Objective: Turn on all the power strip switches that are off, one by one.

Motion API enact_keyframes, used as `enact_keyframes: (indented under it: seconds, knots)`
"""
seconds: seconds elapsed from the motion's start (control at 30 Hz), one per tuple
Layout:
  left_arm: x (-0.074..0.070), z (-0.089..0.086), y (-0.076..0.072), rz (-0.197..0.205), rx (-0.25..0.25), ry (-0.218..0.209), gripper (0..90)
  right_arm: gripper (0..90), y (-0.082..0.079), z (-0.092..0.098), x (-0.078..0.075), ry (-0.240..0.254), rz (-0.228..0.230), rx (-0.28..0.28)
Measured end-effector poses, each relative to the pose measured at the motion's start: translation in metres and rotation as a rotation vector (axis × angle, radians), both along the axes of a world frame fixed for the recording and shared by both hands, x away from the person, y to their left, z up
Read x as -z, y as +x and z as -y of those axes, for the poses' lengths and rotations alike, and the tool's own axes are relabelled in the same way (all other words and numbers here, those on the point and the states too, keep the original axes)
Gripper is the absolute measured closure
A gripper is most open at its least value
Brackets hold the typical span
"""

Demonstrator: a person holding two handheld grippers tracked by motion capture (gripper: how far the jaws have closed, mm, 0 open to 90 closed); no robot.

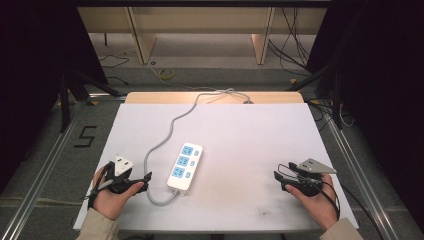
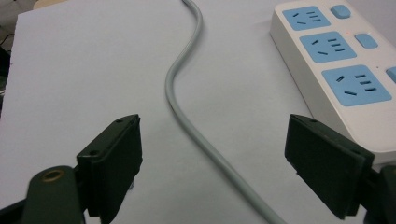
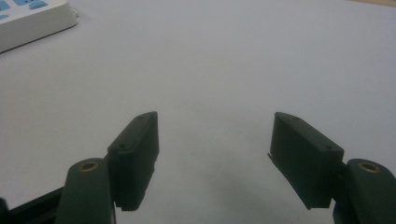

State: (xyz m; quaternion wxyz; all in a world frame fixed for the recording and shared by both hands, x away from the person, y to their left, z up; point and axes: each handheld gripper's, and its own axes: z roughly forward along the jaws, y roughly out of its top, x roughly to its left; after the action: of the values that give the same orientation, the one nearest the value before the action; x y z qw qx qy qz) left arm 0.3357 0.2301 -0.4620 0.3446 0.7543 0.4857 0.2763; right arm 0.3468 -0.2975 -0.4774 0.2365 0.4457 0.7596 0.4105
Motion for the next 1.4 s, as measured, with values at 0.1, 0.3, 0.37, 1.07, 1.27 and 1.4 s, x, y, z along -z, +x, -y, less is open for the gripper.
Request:
enact_keyframes:
  seconds: [0.1, 0.3, 0.37, 1.07, 1.27, 1.4]
  knots:
    - [0.000, 0.000, 0.001, -0.003, 0.000, -0.001, 18.7, 33.3, -0.001, 0.001, 0.000, 0.000, -0.001, 0.001]
    - [0.002, 0.001, 0.001, -0.005, 0.007, 0.011, 18.8, 37.1, -0.002, 0.000, -0.002, -0.005, 0.002, -0.008]
    - [0.002, 0.000, 0.000, -0.003, 0.005, 0.012, 18.9, 42.9, -0.003, -0.002, -0.004, -0.009, 0.006, -0.019]
    - [-0.001, 0.001, 0.000, 0.007, 0.008, 0.031, 20.1, 90.0, -0.005, -0.014, -0.022, -0.094, -0.007, -0.172]
    - [-0.001, 0.002, 0.000, 0.010, 0.005, 0.029, 20.3, 90.0, -0.004, -0.018, -0.026, -0.085, -0.012, -0.188]
    - [-0.001, 0.002, 0.000, 0.012, 0.007, 0.030, 20.5, 90.0, -0.003, -0.022, -0.028, -0.085, -0.025, -0.203]
